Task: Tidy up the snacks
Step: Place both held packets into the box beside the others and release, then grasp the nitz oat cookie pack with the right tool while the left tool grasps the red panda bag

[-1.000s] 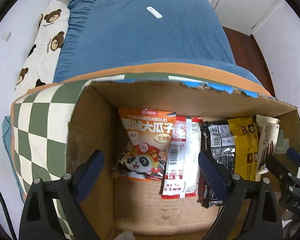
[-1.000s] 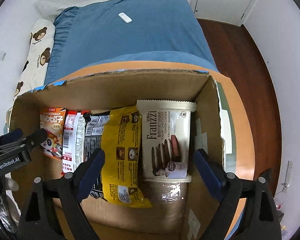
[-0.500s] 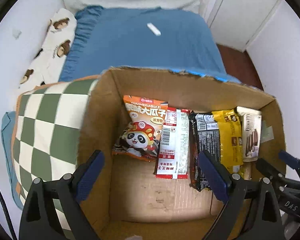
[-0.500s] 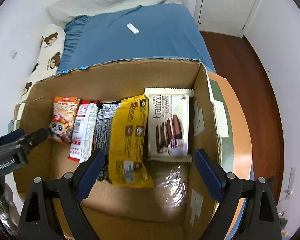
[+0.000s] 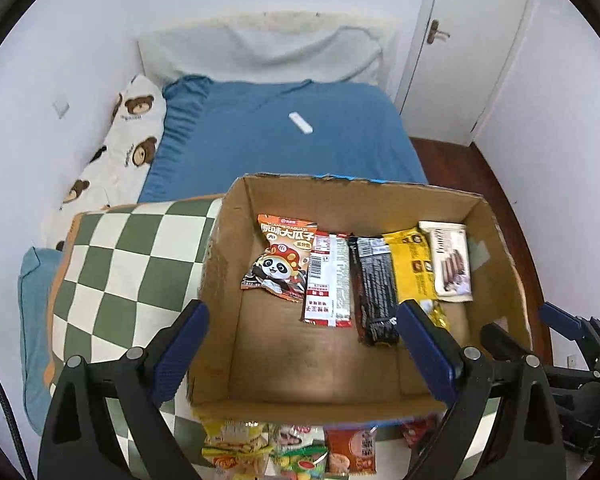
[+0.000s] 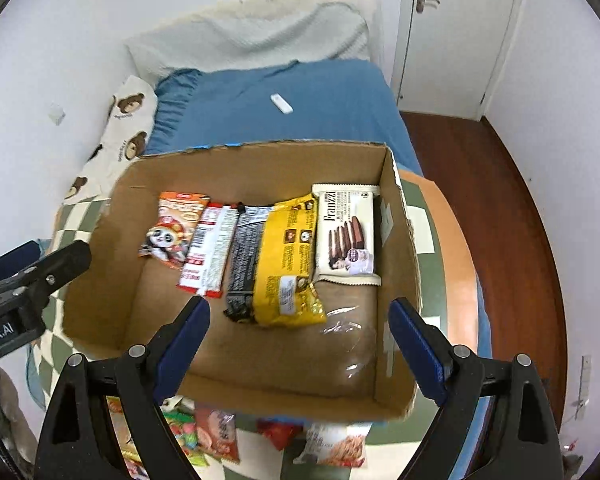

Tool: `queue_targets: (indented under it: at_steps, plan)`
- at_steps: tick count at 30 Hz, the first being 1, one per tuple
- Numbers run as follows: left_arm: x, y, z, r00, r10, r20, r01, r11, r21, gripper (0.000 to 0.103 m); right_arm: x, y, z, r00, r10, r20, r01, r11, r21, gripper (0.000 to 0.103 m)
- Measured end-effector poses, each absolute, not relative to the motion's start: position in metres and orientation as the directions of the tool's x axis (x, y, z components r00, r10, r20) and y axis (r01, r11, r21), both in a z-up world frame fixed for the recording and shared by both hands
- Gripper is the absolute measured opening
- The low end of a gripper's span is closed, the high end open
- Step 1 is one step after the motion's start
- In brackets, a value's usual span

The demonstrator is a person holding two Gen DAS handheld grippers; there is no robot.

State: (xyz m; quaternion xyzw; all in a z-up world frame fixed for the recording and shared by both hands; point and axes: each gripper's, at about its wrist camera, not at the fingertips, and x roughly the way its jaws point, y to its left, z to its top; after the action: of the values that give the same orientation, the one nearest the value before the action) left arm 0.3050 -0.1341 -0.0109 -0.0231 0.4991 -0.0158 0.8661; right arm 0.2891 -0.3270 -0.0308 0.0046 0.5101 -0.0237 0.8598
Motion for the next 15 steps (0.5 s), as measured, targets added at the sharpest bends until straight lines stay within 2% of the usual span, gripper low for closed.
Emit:
queue_targets:
  at_steps: [15]
  plan:
    - [0.211,-0.145,0.044,0.616,-0.063,-0.785,0.013,0.997,-0.07,0.096,0.186,-0.321,0.033,0.627,0.018,-0.779,0.028,0.999,0.046,0.093]
